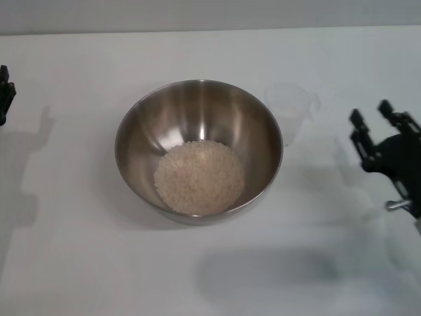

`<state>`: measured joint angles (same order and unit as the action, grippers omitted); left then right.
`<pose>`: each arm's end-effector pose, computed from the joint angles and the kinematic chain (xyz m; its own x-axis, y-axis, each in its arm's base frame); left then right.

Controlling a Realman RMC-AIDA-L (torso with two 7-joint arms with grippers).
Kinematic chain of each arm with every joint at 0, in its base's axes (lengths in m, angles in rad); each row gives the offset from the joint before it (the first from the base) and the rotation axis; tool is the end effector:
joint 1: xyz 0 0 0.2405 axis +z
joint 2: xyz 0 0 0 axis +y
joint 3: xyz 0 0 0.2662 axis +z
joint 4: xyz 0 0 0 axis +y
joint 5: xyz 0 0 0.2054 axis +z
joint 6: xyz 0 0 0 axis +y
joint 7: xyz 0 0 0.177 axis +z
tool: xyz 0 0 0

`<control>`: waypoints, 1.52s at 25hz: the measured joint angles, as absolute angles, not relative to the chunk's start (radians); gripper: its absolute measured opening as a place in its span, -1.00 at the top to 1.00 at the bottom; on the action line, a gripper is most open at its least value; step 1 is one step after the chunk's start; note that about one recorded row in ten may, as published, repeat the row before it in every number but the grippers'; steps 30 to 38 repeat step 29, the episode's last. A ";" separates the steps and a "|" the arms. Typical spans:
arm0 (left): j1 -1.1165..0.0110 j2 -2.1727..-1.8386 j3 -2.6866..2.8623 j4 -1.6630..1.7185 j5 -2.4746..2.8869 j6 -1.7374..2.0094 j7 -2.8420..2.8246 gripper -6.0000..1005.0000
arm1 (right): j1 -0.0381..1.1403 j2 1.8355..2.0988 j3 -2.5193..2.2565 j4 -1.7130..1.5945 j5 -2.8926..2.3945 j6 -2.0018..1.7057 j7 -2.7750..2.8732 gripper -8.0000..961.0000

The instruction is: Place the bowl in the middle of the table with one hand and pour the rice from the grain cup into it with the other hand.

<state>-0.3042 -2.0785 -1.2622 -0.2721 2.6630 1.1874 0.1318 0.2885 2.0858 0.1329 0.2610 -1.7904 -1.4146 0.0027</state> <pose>-0.3430 0.3448 0.0092 0.8613 -0.1251 0.4925 0.4949 -0.0128 -0.8689 0.3152 0.2834 -0.0605 0.7228 0.0880 -0.6854 -0.6411 -0.2848 -0.7126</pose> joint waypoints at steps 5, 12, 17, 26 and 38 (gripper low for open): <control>-0.293 -2.078 -1.265 -0.266 2.663 1.187 0.122 -0.62 | 0.213 2.083 0.154 0.250 -1.773 -1.625 0.037 -0.12; -0.288 -2.079 -1.269 -0.259 2.663 1.187 0.092 -0.62 | 0.157 2.087 0.281 0.239 -1.765 -1.739 0.055 -0.52; -0.284 -2.079 -1.268 -0.260 2.663 1.187 0.085 -0.62 | 0.149 2.088 0.316 0.237 -1.764 -1.733 0.051 -0.72; -0.272 -2.078 -1.270 -0.258 2.663 1.187 0.064 -0.62 | 0.155 2.088 0.319 0.226 -1.762 -1.727 0.048 -0.75; -0.267 -2.078 -1.267 -0.256 2.663 1.187 0.066 -0.62 | 0.157 2.088 0.319 0.223 -1.762 -1.724 0.048 -0.75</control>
